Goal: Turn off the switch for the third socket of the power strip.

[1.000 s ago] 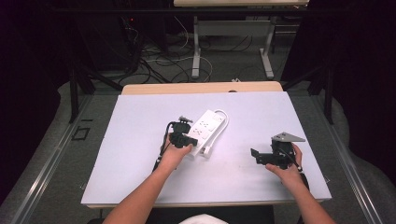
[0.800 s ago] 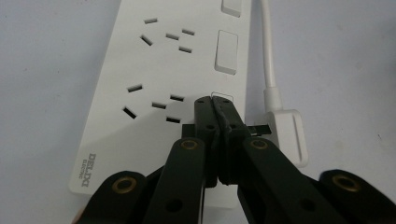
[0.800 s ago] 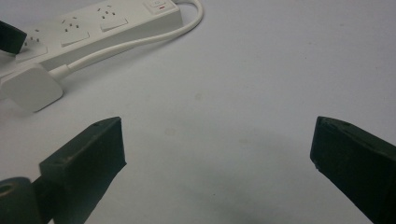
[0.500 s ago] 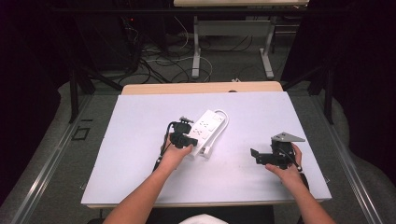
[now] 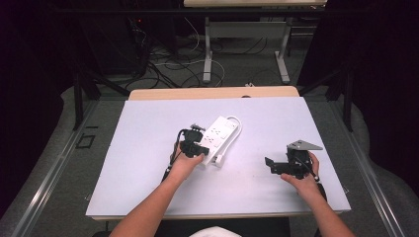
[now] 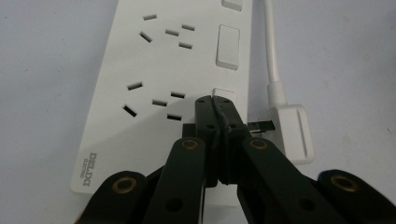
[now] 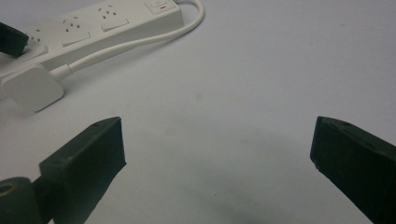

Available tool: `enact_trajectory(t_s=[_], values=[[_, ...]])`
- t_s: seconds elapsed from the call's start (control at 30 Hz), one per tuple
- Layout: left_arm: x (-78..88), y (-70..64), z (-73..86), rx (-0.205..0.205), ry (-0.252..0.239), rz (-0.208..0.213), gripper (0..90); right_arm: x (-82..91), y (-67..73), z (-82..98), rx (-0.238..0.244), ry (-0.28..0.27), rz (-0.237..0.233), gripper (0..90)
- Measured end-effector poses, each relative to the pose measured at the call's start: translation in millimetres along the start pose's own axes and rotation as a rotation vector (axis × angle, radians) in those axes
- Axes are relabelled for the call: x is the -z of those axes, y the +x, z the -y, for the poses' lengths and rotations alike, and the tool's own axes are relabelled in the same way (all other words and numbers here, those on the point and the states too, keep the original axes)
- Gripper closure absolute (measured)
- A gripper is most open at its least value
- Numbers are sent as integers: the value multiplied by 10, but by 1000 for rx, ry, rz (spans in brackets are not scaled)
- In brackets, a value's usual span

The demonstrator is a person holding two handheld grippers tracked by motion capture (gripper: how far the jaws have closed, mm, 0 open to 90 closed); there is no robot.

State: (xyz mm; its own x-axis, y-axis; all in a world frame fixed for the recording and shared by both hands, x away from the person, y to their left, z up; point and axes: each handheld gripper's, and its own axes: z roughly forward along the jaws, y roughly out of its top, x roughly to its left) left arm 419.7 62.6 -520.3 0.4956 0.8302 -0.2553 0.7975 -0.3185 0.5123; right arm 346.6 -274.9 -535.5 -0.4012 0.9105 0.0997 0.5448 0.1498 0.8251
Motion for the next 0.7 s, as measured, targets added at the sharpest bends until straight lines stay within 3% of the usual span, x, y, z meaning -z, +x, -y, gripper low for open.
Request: enact_trajectory(t_s=[0.7], values=[[27,41,-14,12,-1,15,869,0,-7,1,-2,1,1,25]])
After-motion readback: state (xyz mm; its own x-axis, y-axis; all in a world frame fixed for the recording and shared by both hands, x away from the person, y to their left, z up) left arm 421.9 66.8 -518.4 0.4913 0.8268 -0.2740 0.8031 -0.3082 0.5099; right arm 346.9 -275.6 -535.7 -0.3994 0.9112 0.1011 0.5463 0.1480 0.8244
